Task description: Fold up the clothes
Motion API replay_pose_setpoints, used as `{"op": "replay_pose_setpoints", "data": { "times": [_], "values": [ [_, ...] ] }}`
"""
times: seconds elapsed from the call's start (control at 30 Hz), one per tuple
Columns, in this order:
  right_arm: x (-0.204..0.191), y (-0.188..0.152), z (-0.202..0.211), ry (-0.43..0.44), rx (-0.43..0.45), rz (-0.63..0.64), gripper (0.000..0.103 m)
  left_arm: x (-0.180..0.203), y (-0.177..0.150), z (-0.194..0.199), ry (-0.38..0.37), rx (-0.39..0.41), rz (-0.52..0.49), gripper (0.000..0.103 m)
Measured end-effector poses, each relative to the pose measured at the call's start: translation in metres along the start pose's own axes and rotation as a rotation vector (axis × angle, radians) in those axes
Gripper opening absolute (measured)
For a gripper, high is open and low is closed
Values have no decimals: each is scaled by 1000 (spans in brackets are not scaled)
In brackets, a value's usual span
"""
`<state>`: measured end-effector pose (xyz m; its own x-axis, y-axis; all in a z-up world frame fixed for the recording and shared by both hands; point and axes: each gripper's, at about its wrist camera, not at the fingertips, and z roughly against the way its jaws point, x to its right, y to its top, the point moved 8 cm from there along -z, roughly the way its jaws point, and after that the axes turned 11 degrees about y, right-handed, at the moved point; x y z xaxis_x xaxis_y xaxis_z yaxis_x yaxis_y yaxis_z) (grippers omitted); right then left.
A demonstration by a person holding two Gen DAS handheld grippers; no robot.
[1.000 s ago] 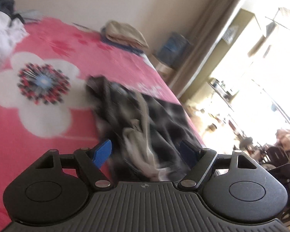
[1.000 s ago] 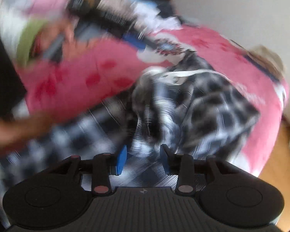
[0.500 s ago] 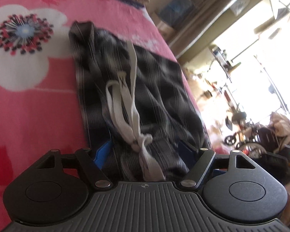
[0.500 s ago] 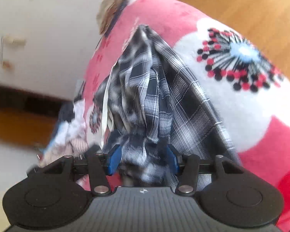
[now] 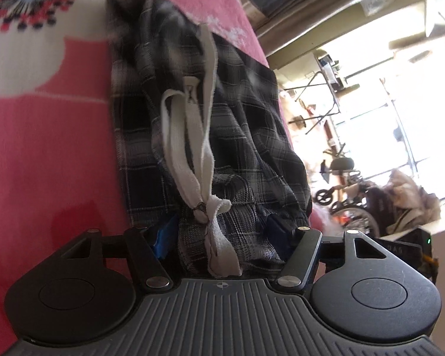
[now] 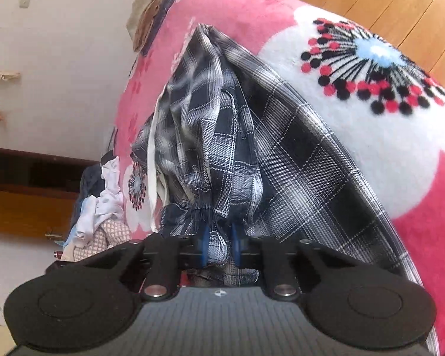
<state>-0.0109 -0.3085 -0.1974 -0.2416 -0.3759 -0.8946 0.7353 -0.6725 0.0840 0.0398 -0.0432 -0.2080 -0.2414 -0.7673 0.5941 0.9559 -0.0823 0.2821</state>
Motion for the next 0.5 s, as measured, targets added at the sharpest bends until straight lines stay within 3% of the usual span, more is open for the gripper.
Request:
{"op": "replay_pose_setpoints", "data": {
  "times": [0.23,0.5],
  "values": [
    [5,-11,-5,-39,-41,4,14,-3,-4,-7,-18,-39,18,64],
    [-15,-14,12,57,-23,3,4,-3,-4,-5,-21,-51,13,64]
  ]
}}
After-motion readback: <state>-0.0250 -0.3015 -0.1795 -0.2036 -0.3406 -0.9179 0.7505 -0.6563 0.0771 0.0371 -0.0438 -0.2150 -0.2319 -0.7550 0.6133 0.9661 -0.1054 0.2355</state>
